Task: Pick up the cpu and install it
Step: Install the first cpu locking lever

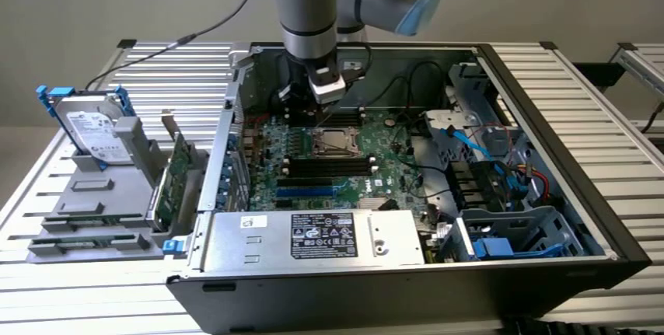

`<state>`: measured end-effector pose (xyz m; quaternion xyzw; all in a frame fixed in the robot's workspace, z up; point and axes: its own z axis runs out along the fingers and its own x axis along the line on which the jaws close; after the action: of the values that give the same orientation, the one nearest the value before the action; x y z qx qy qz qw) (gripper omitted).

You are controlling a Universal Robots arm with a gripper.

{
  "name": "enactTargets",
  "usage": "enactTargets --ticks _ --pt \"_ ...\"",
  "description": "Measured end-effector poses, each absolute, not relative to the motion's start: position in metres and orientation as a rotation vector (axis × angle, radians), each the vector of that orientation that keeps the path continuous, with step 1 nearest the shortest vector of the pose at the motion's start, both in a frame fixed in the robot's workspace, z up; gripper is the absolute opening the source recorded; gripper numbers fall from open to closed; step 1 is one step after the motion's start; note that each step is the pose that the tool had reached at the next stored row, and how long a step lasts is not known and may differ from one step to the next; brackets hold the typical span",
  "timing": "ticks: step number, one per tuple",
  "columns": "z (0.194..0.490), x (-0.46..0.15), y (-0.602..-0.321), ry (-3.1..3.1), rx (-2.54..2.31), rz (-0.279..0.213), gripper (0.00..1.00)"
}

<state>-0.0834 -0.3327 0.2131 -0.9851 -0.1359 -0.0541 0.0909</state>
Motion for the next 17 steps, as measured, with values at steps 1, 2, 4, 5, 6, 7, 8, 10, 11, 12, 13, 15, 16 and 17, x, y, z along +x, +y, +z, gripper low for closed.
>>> enactTargets --ticks 1,2,4,5,6,7,8,10,11,12,13,15,16,17 --pt "0.2116 -0.0834 -0.3330 -0.404 -2.927 -0.161 0.11" --pt "0.2103 -0.0835 -0.3331 -0.405 -2.927 -0.161 0.11" --pt "0.2087 -0.0833 -0.3332 -0.407 -2.926 -0.161 0.11" --pt "0.2082 -0.0831 -0.3332 -0.408 -2.926 -0.161 0.11" --pt "0.2078 -0.0830 -0.3332 -0.408 -2.926 -0.160 0.11" --pt "0.2074 -0.0829 -0.3331 -0.408 -2.926 -0.161 0.11" --pt "0.2071 -0.0828 -0.3330 -0.408 -2.926 -0.160 0.11" --pt "0.2062 -0.0824 -0.3325 -0.408 -2.926 -0.160 0.11" --pt "0.2056 -0.0823 -0.3320 -0.409 -2.926 -0.160 0.11" --pt "0.2051 -0.0821 -0.3315 -0.409 -2.926 -0.161 0.11" --pt "0.2045 -0.0819 -0.3310 -0.408 -2.925 -0.161 0.11" --pt "0.2034 -0.0816 -0.3303 -0.409 -2.926 -0.161 0.11" --pt "0.2029 -0.0814 -0.3300 -0.409 -2.926 -0.160 0.11" --pt "0.2023 -0.0812 -0.3297 -0.409 -2.926 -0.161 0.11"
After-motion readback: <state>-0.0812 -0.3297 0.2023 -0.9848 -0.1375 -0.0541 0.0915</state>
